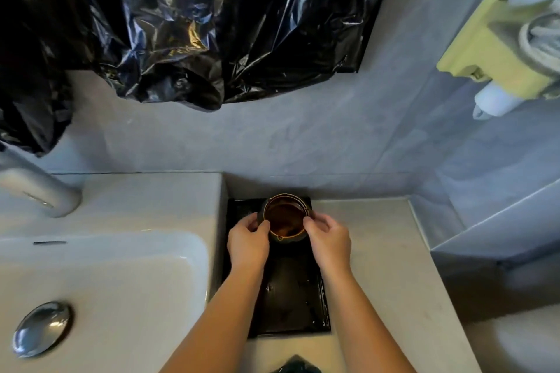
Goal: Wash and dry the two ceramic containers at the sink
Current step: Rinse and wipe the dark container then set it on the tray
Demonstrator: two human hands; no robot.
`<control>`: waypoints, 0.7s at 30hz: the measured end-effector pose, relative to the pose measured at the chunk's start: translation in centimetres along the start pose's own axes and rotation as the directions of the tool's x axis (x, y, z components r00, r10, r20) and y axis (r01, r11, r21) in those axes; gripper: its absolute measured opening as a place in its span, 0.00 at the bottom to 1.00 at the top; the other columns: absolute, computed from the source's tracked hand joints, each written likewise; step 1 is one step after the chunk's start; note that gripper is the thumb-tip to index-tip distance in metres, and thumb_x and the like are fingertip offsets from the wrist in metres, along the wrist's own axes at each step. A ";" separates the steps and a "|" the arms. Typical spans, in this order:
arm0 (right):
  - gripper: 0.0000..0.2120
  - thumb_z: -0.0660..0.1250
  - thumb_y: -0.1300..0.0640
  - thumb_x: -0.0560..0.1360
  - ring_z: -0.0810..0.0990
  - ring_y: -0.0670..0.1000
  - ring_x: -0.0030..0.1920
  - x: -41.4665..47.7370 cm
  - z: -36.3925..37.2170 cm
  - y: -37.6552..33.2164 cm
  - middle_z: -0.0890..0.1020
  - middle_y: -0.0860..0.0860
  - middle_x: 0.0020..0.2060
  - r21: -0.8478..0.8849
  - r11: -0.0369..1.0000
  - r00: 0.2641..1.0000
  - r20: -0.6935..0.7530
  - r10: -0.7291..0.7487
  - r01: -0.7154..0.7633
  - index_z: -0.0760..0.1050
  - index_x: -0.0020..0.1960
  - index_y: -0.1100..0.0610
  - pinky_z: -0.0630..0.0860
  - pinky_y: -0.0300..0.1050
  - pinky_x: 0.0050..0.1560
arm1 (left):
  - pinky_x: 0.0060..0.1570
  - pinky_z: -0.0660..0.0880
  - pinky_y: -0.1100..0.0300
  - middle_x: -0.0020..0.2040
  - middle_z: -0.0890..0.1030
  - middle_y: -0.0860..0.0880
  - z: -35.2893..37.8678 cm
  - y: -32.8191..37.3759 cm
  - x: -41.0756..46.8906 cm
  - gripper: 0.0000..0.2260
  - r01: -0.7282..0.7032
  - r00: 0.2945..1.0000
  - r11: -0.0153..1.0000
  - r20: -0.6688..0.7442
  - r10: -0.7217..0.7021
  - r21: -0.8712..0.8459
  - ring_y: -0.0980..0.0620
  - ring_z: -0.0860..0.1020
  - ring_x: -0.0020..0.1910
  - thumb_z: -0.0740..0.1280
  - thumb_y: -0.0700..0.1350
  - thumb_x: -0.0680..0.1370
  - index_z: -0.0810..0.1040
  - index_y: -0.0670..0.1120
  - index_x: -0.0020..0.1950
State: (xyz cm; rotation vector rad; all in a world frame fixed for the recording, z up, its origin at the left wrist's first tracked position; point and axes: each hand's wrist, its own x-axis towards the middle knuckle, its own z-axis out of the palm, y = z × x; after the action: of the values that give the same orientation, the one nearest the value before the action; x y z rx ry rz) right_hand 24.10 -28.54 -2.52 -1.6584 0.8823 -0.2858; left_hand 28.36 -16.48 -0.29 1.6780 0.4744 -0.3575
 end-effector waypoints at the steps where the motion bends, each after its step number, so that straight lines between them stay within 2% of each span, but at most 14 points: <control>1: 0.13 0.70 0.58 0.76 0.82 0.46 0.50 0.3 0.2 0.2 0.85 0.52 0.52 0.002 1.000 1.000 -0.009 -0.004 0.004 0.81 0.60 0.58 0.71 0.25 0.42 | 0.61 0.75 0.47 0.61 0.79 0.44 0.3 -0.2 0.3 0.19 0.008 1.000 1.000 -0.012 -0.008 0.005 0.47 0.77 0.58 0.68 0.40 0.77 0.73 0.42 0.68; 5: 0.14 0.70 0.60 0.76 0.82 0.50 0.55 0.8 0.7 1.0 0.85 0.55 0.54 0.019 1.000 0.999 -0.042 0.004 -0.004 0.80 0.62 0.60 0.74 0.38 0.52 | 0.61 0.75 0.47 0.59 0.79 0.45 1.3 -0.7 1.2 0.19 0.040 0.999 0.999 -0.029 -0.039 0.016 0.47 0.78 0.57 0.68 0.40 0.77 0.74 0.43 0.67; 8: 0.16 0.70 0.60 0.77 0.80 0.48 0.52 0.9 0.7 1.2 0.84 0.54 0.54 0.012 1.000 0.999 -0.038 -0.004 0.004 0.78 0.63 0.61 0.73 0.37 0.52 | 0.61 0.75 0.47 0.60 0.79 0.45 1.5 -0.9 1.6 0.18 0.055 0.998 0.998 -0.030 -0.054 0.029 0.46 0.77 0.58 0.68 0.41 0.77 0.74 0.44 0.67; 13: 0.15 0.71 0.58 0.76 0.80 0.50 0.51 1.3 0.9 1.8 0.82 0.53 0.52 -0.066 0.997 0.998 -0.051 -0.031 0.027 0.80 0.61 0.60 0.74 0.40 0.50 | 0.63 0.73 0.49 0.63 0.77 0.44 1.6 -1.0 1.9 0.19 0.049 0.998 0.994 -0.038 -0.046 0.096 0.46 0.76 0.60 0.67 0.42 0.78 0.73 0.45 0.69; 16: 0.16 0.71 0.57 0.76 0.79 0.49 0.52 1.4 0.7 1.8 0.83 0.55 0.55 -0.083 0.996 0.999 -0.034 -0.039 0.036 0.79 0.63 0.60 0.73 0.41 0.52 | 0.65 0.71 0.52 0.65 0.76 0.45 1.5 -0.7 1.5 0.20 0.025 0.999 0.992 -0.024 -0.022 0.127 0.46 0.75 0.63 0.66 0.43 0.78 0.71 0.44 0.70; 18: 0.19 0.71 0.56 0.76 0.79 0.50 0.55 0.9 0.3 1.8 0.81 0.54 0.58 -0.081 0.996 0.999 -0.002 -0.040 0.040 0.77 0.66 0.59 0.73 0.41 0.56 | 0.64 0.71 0.53 0.62 0.77 0.46 1.3 -0.6 1.0 0.22 0.008 1.000 0.992 -0.025 -0.005 0.124 0.46 0.75 0.62 0.66 0.45 0.79 0.67 0.45 0.72; 21: 0.21 0.70 0.55 0.76 0.77 0.45 0.49 -1.3 -1.4 1.8 0.79 0.52 0.58 -0.077 0.997 1.000 0.019 -0.023 0.025 0.75 0.68 0.56 0.72 0.39 0.54 | 0.60 0.75 0.48 0.53 0.78 0.49 0.0 -0.9 -1.1 0.23 -0.019 0.999 0.995 -0.028 0.022 0.098 0.47 0.78 0.55 0.66 0.47 0.78 0.66 0.46 0.72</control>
State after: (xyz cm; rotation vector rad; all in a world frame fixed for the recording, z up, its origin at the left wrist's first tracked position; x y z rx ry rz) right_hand 21.66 -28.79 -3.44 -1.7413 0.8698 -0.2560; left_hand 26.98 -16.50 -0.57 1.7840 0.4675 -0.3465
